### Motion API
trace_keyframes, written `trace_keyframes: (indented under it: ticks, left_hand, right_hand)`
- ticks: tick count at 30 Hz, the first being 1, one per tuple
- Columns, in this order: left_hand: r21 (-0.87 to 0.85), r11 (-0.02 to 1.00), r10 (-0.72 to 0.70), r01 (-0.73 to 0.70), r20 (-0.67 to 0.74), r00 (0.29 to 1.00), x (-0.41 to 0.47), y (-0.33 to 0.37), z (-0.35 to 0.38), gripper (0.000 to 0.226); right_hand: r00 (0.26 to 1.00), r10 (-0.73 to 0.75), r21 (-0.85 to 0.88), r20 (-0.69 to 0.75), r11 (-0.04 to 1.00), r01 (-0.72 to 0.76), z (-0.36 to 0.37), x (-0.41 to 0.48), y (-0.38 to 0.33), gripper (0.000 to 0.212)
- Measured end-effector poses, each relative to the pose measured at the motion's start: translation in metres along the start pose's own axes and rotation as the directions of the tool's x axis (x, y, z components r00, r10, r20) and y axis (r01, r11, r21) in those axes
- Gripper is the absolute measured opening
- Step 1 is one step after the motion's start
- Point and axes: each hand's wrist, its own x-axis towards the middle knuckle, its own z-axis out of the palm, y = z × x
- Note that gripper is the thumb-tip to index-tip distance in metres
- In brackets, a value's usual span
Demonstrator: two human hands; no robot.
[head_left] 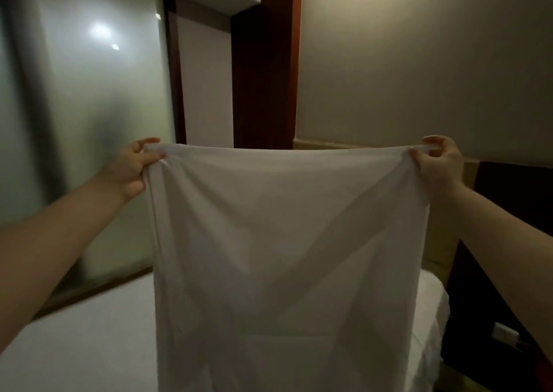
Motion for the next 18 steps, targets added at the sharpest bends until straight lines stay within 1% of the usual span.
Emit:
trace_keyframes:
  ticks: [1,2,3,4,5,6,7,8,9,10,11,12,13,14,15,16,17,18]
  left_hand:
    - [-0.031,0.999,0.040,-0.042,-0.069,0.997,0.013,0.020,0.009,0.027]
    - [-0.076,0.993,0.078,-0.085,-0.086,0.993,0.025,0.040,0.016,0.019]
    - [-0.113,0.986,0.117,-0.123,-0.061,0.991,0.035,0.058,0.026,0.020]
    - [-0.122,0.988,0.090,-0.090,-0.006,0.996,0.034,0.065,0.034,0.037]
    - [-0.098,0.995,-0.014,0.019,0.048,0.999,0.031,0.057,0.042,0.041]
    - [-0.048,0.989,-0.133,0.138,0.095,0.987,0.019,0.033,0.052,0.037]
    - [0.015,0.971,-0.238,0.237,0.093,0.967,0.003,-0.001,0.061,0.032]
    - [0.067,0.952,-0.304,0.299,0.106,0.947,-0.015,-0.036,0.068,0.031]
    - [0.089,0.937,-0.347,0.339,0.108,0.932,-0.030,-0.064,0.076,0.034]
    - [0.077,0.924,-0.380,0.374,0.089,0.921,-0.038,-0.081,0.079,0.037]
    - [0.072,0.916,-0.397,0.394,0.038,0.917,-0.041,-0.088,0.085,0.037]
    - [0.067,0.911,-0.408,0.407,0.002,0.913,-0.037,-0.082,0.089,0.036]
    - [0.090,0.917,-0.388,0.389,-0.030,0.921,-0.030,-0.068,0.096,0.032]
    - [0.074,0.931,-0.357,0.358,-0.033,0.934,-0.020,-0.049,0.101,0.024]
    - [0.020,0.955,-0.298,0.297,0.006,0.955,-0.007,-0.029,0.105,0.020]
    - [-0.075,0.971,-0.224,0.225,0.022,0.974,0.001,-0.006,0.111,0.028]
    - [-0.158,0.978,-0.131,0.138,0.055,0.990,0.000,0.011,0.114,0.041]
    - [-0.220,0.972,-0.074,0.083,0.046,0.996,-0.005,0.016,0.112,0.048]
  right_hand:
    - [0.999,-0.022,0.059,-0.043,0.998,0.024,0.006,0.022,-0.015,0.041]
    - [0.999,-0.011,0.165,-0.050,0.986,0.019,0.010,0.045,-0.034,0.045]
    - [1.000,0.013,0.313,0.002,0.950,-0.013,0.013,0.065,-0.050,0.053]
    - [0.987,0.049,0.443,0.154,0.890,-0.113,0.015,0.076,-0.061,0.068]
    - [0.936,0.106,0.444,0.336,0.859,-0.256,0.019,0.081,-0.060,0.085]
    - [0.860,0.177,0.355,0.478,0.857,-0.373,0.022,0.077,-0.048,0.096]
    - [0.793,0.238,0.246,0.561,0.866,-0.434,0.026,0.067,-0.027,0.095]
    - [0.758,0.294,0.153,0.582,0.876,-0.457,0.032,0.057,-0.005,0.084]
    - [0.750,0.339,0.079,0.569,0.884,-0.460,0.038,0.047,0.014,0.068]
    - [0.749,0.377,0.006,0.545,0.891,-0.454,0.042,0.040,0.027,0.054]
    - [0.749,0.397,-0.039,0.530,0.894,-0.447,0.045,0.040,0.039,0.047]
    - [0.748,0.408,-0.055,0.525,0.892,-0.448,0.046,0.045,0.043,0.046]
    - [0.749,0.405,-0.050,0.524,0.893,-0.448,0.045,0.054,0.039,0.047]
    - [0.751,0.378,0.000,0.542,0.894,-0.449,0.042,0.067,0.031,0.048]
    - [0.744,0.317,0.094,0.587,0.887,-0.452,0.040,0.084,0.020,0.047]
    - [0.735,0.231,0.221,0.637,0.859,-0.461,0.035,0.100,0.008,0.047]
    - [0.722,0.144,0.329,0.676,0.818,-0.472,0.029,0.113,-0.001,0.053]
    - [0.700,0.096,0.359,0.707,0.805,-0.473,0.025,0.120,-0.006,0.066]
